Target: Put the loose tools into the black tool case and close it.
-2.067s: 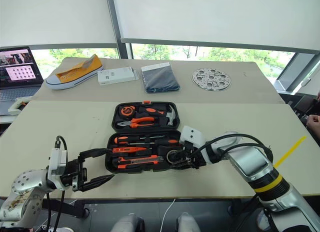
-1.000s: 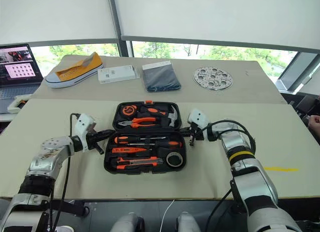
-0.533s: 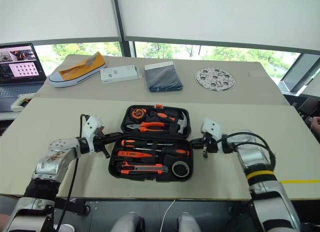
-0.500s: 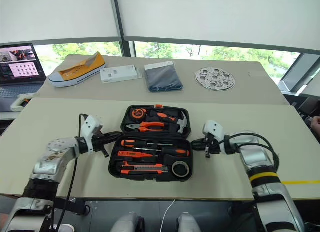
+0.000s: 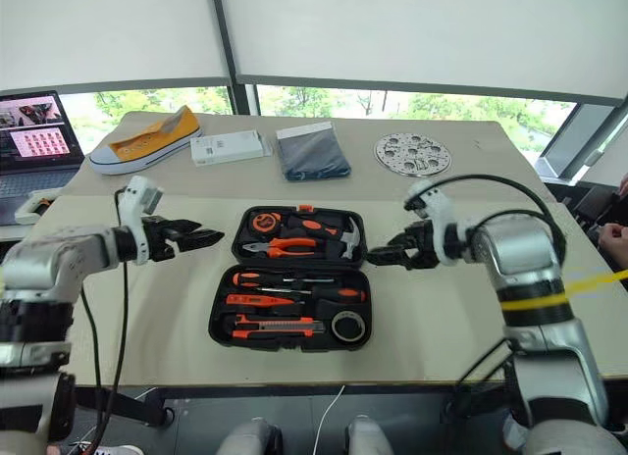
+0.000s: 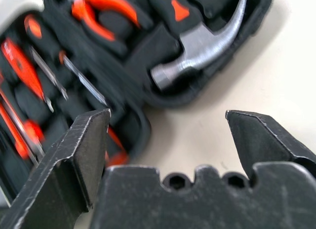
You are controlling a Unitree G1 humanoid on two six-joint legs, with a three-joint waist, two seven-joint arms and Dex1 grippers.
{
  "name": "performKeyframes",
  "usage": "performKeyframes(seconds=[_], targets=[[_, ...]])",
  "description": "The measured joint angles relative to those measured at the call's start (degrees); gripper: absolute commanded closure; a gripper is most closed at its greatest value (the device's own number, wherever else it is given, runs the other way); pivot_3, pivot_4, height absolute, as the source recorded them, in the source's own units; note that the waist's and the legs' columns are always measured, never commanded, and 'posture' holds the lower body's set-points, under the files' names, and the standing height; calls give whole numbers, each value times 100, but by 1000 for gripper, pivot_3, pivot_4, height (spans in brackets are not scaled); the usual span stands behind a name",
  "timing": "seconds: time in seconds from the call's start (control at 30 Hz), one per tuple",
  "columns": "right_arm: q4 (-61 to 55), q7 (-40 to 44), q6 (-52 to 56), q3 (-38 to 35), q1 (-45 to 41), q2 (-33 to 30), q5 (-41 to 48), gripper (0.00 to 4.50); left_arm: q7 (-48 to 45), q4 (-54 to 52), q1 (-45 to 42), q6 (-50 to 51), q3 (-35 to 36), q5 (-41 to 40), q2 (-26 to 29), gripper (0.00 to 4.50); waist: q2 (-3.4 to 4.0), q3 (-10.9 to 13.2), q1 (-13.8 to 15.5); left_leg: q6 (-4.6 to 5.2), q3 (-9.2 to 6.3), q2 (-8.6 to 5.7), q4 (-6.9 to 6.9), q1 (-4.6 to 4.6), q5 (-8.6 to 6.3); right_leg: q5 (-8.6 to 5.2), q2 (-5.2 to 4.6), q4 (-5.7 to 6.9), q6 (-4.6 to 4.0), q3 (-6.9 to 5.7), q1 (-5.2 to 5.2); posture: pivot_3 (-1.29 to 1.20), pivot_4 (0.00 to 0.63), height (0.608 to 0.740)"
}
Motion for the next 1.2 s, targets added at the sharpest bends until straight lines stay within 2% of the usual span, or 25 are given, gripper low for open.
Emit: performKeyframes(seconds=[0.2,0.33,0.37,0.4,0.47,0.5,0.53,0.6,0.77,0.8,0.83,1.03,1.2], targets=[[1331,-723,-394,224,-533,382,-406,90,300,771,-326,-155,-324,399,-297,120,0,0,-8,0,1,-5,-2,-92,-1,6,-3,7,5,0,-90,0,150,740],[2052,-845,-719,392,-832,615,-563,90,256,984,-556,-209,-462,521,-337,120,0,0,-24,0,1,-5,-3,-106,-1,10,-3,7,11,-2,-92,0,150,740],[2200,-847,-764,434,-917,639,-599,592,238,1064,-593,-221,-473,542,-340,0,1,0,-24,0,2,-7,-3,-107,-1,12,-5,5,14,-2,-92,0,150,740],[2298,-844,-816,460,-955,645,-615,708,239,1136,-623,-256,-472,560,-370,297,0,0,-24,1,1,-7,-2,-107,-1,14,-5,3,17,-2,-88,0,150,740],[2432,-838,-850,499,-1030,692,-613,1376,235,1295,-709,-301,-483,585,-442,615,1,0,-25,1,1,-8,2,-104,-2,20,-7,1,23,-2,-80,0,150,740],[2466,-845,-858,502,-1048,715,-615,1696,229,1328,-735,-309,-495,595,-470,938,1,0,-25,2,1,-8,4,-103,-2,25,-7,-4,25,-2,-78,0,150,740],[2488,-856,-868,507,-1065,752,-614,2177,213,1366,-769,-327,-518,607,-511,1486,0,0,-28,2,1,-8,9,-98,1,34,-7,-11,25,-1,-76,0,150,740],[2505,-877,-873,507,-1077,800,-604,2684,198,1421,-784,-378,-525,611,-555,2051,0,0,-27,1,2,-10,14,-87,9,37,-8,-10,23,1,-71,0,150,740],[2629,-987,-864,297,-1120,935,-529,4389,188,1504,-803,-402,-399,534,-644,3874,0,0,-10,-2,-7,-9,12,-79,49,61,-4,4,12,-1,-69,0,150,740],[2661,-1040,-864,218,-1120,948,-513,4500,193,1510,-802,-397,-356,516,-654,4266,0,0,-6,-2,-7,-9,13,-79,54,66,-5,3,12,-1,-69,0,150,740],[2664,-1140,-898,65,-1092,976,-468,4500,232,1511,-757,-411,-216,456,-709,4454,0,0,-6,3,-6,-10,12,-81,61,74,-7,0,14,-1,-68,0,150,740],[1834,-1098,-2158,-585,-197,1018,-139,4500,84,1241,-49,-1552,622,72,-1013,4454,1,1,-22,4,-6,-9,1,-111,66,85,-7,-10,16,0,-94,0,150,740],[411,-825,-3959,-595,1002,850,-213,4500,-432,760,790,-3616,826,140,-1167,4454,1,1,-16,5,-2,-9,-8,-164,64,89,-9,-7,19,-1,-141,0,150,740]])
